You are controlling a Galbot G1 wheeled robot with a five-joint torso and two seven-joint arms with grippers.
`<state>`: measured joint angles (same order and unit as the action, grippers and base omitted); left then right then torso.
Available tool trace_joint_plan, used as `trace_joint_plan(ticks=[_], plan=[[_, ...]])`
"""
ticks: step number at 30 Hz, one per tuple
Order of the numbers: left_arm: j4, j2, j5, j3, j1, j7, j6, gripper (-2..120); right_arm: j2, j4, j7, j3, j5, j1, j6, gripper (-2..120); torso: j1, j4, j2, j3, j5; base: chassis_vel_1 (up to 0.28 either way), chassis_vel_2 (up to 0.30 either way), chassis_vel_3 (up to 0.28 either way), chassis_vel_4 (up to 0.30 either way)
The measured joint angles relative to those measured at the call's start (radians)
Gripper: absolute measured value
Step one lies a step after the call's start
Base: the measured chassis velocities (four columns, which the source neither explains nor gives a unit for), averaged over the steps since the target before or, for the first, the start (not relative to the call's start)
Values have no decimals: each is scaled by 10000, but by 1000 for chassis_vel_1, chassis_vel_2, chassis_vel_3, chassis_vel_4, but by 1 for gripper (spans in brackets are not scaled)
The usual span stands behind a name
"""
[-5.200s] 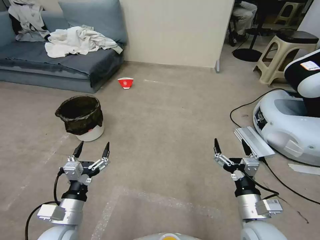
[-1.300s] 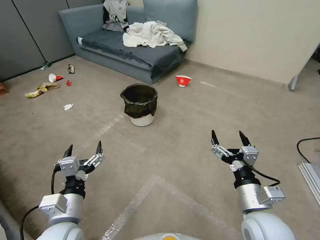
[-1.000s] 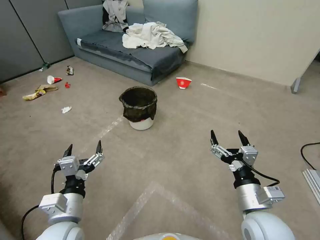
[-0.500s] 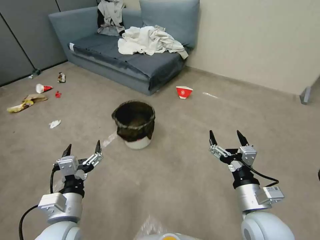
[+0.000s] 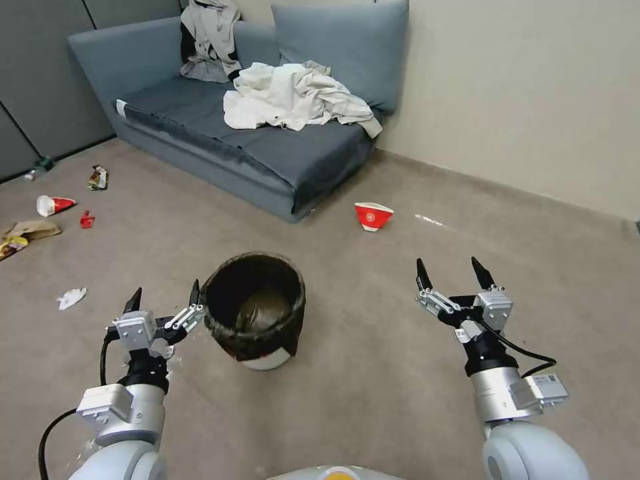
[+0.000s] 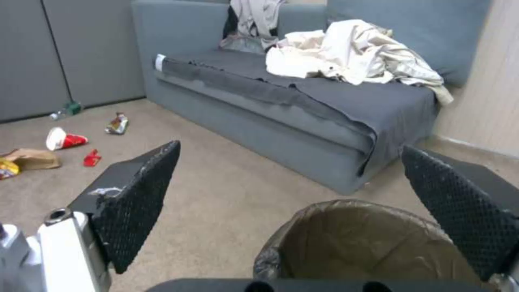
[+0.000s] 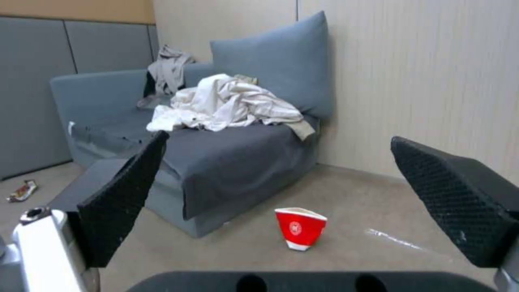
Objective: Pick up the trash can from the floor.
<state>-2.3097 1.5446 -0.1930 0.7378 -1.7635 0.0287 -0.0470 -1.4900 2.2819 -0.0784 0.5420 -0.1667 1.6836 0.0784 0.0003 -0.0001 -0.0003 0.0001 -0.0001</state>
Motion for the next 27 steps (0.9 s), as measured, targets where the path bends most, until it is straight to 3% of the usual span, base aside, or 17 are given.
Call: trace_joint_plan(ticks=[7, 12, 15, 18, 21, 25, 27], plan=[[37, -1, 19, -23, 57, 43, -45, 100, 17, -59, -33, -2, -18, -13, 109, 100, -2, -1, 0, -2, 2, 99, -93, -88, 86], [113, -191, -372, -167, 327, 504, -605, 100, 28, -89, -48, 4, -27, -8, 163, 100, -2, 0, 1, -2, 1, 31, -35, -28, 32], [378, -722, -1303, -257, 956, 1157, -1864, 100, 41, -91, -73, 4, -29, 10, 180, 100, -1, 0, 0, 0, 0, 0, 0, 0, 0], [581, -1106, -1869, -325, 1291, 1523, -2461, 100, 58, -91, -95, 2, -28, 26, 183, 100, -1, 0, 0, 0, -2, 0, 0, 0, 0], [935, -1781, -3111, -435, 1884, 2101, -3444, 100, 81, -91, -114, 1, -24, 47, 184, 100, -2, 1, 0, -1, -1, 0, 0, 0, 0], [1600, -2437, -4290, -745, 2628, 2741, -4273, 100, 86, -89, -125, 18, -10, 64, 183, 100, -1, -1, 0, 0, 0, 0, 0, 0, 0], [1733, -2514, -4398, -814, 2758, 2826, -4370, 100, 73, -89, -128, 28, -7, 74, 183, 100, -1, -1, 0, 0, 0, 0, 0, 0, 0]])
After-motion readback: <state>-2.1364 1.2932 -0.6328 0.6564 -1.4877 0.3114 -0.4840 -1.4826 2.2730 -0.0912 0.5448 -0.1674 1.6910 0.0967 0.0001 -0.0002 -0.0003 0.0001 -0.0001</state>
